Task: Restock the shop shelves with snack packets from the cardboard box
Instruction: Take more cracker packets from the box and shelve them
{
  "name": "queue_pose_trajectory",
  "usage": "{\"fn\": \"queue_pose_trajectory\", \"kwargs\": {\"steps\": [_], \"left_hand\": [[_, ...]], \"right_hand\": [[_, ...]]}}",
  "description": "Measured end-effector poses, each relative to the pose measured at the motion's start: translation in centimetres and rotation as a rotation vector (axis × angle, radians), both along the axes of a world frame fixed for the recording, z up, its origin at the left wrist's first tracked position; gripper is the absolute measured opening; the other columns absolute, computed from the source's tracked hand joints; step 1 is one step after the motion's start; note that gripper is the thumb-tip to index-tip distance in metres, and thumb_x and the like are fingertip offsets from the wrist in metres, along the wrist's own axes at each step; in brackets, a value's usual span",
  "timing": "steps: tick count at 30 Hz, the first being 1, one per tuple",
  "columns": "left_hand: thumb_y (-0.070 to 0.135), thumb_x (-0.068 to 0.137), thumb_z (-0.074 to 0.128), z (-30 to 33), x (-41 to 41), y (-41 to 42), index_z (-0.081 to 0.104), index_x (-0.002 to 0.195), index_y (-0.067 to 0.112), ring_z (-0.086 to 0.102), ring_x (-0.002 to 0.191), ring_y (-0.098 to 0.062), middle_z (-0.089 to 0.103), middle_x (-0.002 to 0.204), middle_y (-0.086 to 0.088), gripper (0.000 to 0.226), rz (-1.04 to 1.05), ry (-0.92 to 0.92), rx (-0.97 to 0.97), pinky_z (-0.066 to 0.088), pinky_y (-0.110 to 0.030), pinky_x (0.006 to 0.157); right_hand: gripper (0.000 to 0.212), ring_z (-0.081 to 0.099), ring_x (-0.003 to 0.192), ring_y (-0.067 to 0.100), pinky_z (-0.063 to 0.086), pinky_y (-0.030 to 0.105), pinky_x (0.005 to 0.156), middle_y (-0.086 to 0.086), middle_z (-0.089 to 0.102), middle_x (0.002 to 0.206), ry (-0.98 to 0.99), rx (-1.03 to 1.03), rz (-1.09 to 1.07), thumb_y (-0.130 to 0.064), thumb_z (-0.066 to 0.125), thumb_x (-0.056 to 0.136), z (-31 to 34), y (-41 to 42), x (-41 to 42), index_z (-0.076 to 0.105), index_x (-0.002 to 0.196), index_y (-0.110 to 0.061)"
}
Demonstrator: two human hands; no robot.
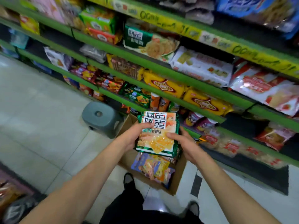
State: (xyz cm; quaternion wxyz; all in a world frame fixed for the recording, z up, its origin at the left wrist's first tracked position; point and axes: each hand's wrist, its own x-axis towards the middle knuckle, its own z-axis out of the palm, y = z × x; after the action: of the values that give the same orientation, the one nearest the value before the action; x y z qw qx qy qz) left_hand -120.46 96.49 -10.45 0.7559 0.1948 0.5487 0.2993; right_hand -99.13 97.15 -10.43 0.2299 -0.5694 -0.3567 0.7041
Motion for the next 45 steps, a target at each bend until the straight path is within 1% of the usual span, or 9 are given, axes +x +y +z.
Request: {"fn": "queue_pose_trajectory", "kwargs": {"steps": [6,12,16,20,24,32,36,40,45], "left_hand": [[0.037,0.08,0.073,6.7,8.6,-1.4,0.073,0.105,0.02,0.075,0.09,-0.026,0.076,0.108,-0.01,0.03,-0.052,0.088,0.088,0.059,-0.032,0.071],[0.046,0.083,0.072,13.3,18.9,-1.9,0.074,0.104,0.022,0.074,0.093,-0.028,0.075,0.112,-0.01,0.032,-0.1,0.154,0.155,0.059,-0.036,0.075],[0.045,0.081,0.074,18.2,26.0,-1.7,0.07,0.116,0.021,0.068,0.11,-0.031,0.074,0.114,-0.009,0.043,-0.127,0.166,0.228,0.051,-0.047,0.101],[0.027,0.077,0.076,23.3,32.6,-1.0,0.075,0.109,0.017,0.07,0.107,-0.029,0.074,0.114,-0.011,0.033,-0.147,0.085,0.285,0.051,-0.046,0.101],[0.027,0.069,0.078,26.5,38.2,0.8,0.073,0.115,0.014,0.062,0.12,-0.031,0.07,0.123,-0.012,0.047,-0.199,0.063,0.369,0.04,-0.046,0.112],[0.052,0.083,0.068,30.1,48.1,8.5,0.079,0.096,0.033,0.074,0.095,-0.018,0.076,0.108,-0.003,0.026,-0.41,0.057,0.573,0.057,-0.029,0.077],[0.056,0.082,0.066,31.1,53.6,11.8,0.08,0.091,0.028,0.072,0.098,-0.025,0.077,0.104,-0.006,0.032,-0.486,0.072,0.561,0.056,-0.04,0.089],[0.049,0.09,0.062,31.1,58.2,13.8,0.08,0.073,0.027,0.073,0.081,-0.019,0.078,0.091,-0.004,0.033,-0.496,0.058,0.561,0.055,-0.032,0.085],[0.054,0.086,0.063,30.2,62.8,15.6,0.067,0.117,0.023,0.056,0.124,-0.031,0.064,0.13,-0.01,0.044,-0.389,0.126,0.557,0.044,-0.047,0.105]], "right_hand": [[0.06,0.072,0.088,0.003,0.054,0.014,0.061,-0.019,0.075,0.099,0.03,0.13,0.02,-0.046,0.079,0.072,5.5,-1.6,8.9,0.05,0.123,-0.034],[0.086,0.071,0.101,0.013,0.053,0.038,0.097,-0.007,0.072,0.117,-0.036,0.232,0.101,-0.07,0.074,0.06,10.8,-2.7,20.2,0.052,0.132,-0.028],[0.062,0.071,0.096,0.005,0.054,0.021,0.079,-0.014,0.074,0.11,-0.069,0.283,0.04,-0.064,0.067,0.075,15.2,-2.7,27.2,0.056,0.126,-0.029],[0.061,0.055,0.105,-0.016,0.04,0.013,0.097,-0.038,0.058,0.113,-0.086,0.35,-0.027,-0.072,0.058,0.079,20.1,-2.7,34.0,0.052,0.129,-0.039],[0.107,0.041,0.139,0.015,0.027,0.047,0.117,-0.013,0.045,0.15,-0.102,0.375,-0.16,-0.089,0.061,0.055,23.4,-1.6,39.8,0.043,0.145,-0.034],[0.115,0.046,0.136,0.023,0.03,0.053,0.115,-0.003,0.05,0.147,-0.108,0.434,-0.413,-0.092,0.066,0.043,28.7,1.3,47.3,0.049,0.141,-0.033],[0.12,0.047,0.135,0.022,0.032,0.05,0.115,-0.003,0.05,0.147,-0.186,0.445,-0.574,-0.089,0.066,0.044,30.5,2.6,50.8,0.045,0.145,-0.028],[0.108,0.046,0.134,0.02,0.029,0.048,0.116,-0.007,0.05,0.146,-0.233,0.429,-0.643,-0.084,0.064,0.052,30.8,3.7,54.2,0.049,0.143,-0.027],[0.075,0.055,0.122,0.02,0.034,0.047,0.112,-0.006,0.066,0.127,-0.186,0.463,-0.686,-0.072,0.065,0.057,29.6,5.8,57.8,0.067,0.12,-0.03]]}}
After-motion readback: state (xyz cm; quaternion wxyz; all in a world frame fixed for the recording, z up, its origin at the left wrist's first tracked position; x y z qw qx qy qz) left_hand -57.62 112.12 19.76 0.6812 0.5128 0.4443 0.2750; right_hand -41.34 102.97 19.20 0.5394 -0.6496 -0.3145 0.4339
